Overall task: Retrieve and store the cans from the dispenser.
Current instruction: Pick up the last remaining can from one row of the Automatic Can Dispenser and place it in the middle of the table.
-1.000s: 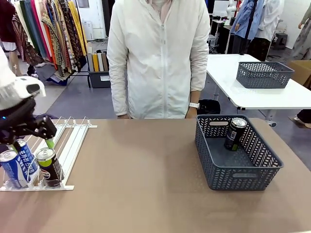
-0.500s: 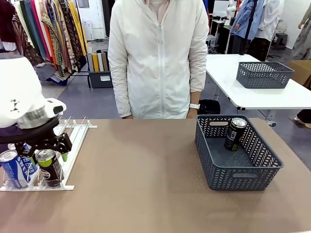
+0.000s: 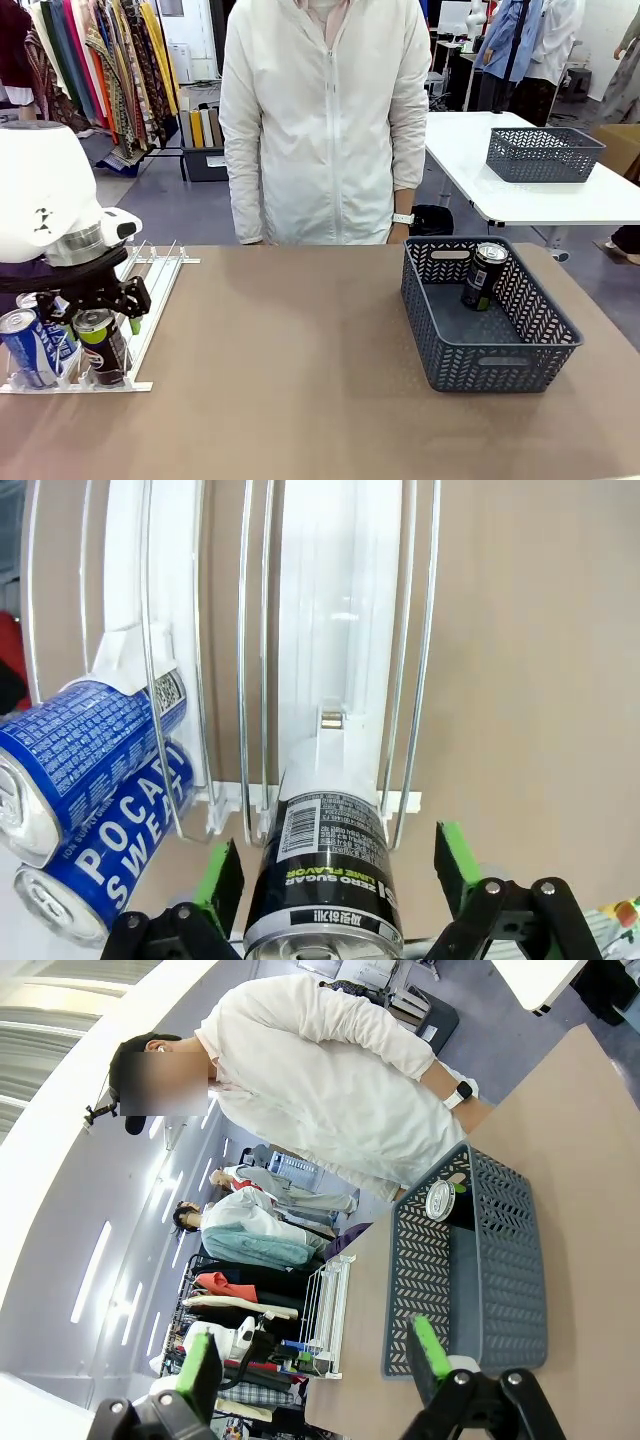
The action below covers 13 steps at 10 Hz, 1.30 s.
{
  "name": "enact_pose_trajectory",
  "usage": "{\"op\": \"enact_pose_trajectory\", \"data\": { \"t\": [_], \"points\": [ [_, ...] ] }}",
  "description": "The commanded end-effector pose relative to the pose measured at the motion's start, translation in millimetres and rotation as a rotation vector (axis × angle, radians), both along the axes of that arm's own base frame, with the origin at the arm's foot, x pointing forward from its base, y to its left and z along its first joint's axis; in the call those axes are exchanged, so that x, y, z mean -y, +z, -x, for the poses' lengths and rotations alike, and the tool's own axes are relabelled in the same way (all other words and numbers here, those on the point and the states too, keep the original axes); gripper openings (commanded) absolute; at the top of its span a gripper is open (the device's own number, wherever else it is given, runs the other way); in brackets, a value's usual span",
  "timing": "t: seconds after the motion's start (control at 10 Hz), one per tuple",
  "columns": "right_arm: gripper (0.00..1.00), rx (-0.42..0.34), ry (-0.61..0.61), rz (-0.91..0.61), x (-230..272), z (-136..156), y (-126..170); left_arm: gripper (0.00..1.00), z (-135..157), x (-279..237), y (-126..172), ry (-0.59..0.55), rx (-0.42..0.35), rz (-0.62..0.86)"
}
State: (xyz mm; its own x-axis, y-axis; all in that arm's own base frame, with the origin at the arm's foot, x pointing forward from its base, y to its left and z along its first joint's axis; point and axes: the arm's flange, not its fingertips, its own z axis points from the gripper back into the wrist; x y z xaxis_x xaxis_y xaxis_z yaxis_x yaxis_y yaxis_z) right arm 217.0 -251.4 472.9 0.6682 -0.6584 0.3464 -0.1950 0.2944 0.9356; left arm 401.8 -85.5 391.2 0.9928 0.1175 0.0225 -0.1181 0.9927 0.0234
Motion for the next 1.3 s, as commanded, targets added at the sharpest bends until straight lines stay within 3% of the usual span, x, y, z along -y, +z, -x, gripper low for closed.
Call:
{"op": "enact_pose_trajectory", "data": {
  "t": [0.0, 0.2, 0.3, 0.4, 0.5, 1.0, 1.2],
  "points": [
    [1.0, 0.025, -0.009, -0.017, 1, -2, 4, 1.0, 2, 2, 4, 0.007, 0.007, 0.016],
    [1.0, 0.025, -0.009, -0.017, 1, -2, 4, 1.0, 4, 0, 6, 0.001, -0.013, 0.044],
    [1.0, 0.025, -0.009, -0.017, 1, -2, 4, 0.82, 5, -1, 7, -0.002, -0.028, 0.046],
    [1.0, 0.025, -0.009, -0.017, 1, -2, 4, 0.22, 6, -4, 7, 0.002, -0.039, 0.03],
    [1.0, 0.025, -0.009, -0.017, 1, -2, 4, 0.0, 7, -6, 8, 0.006, -0.043, 0.024],
    [1.0, 0.025, -0.009, -0.017, 1, -2, 4, 0.0, 6, -8, 10, 0.022, -0.034, 0.039],
    [1.0, 0.025, -0.009, -0.017, 1, -2, 4, 0.0, 12, -11, 32, 0.022, -0.007, 0.037]
  ]
}}
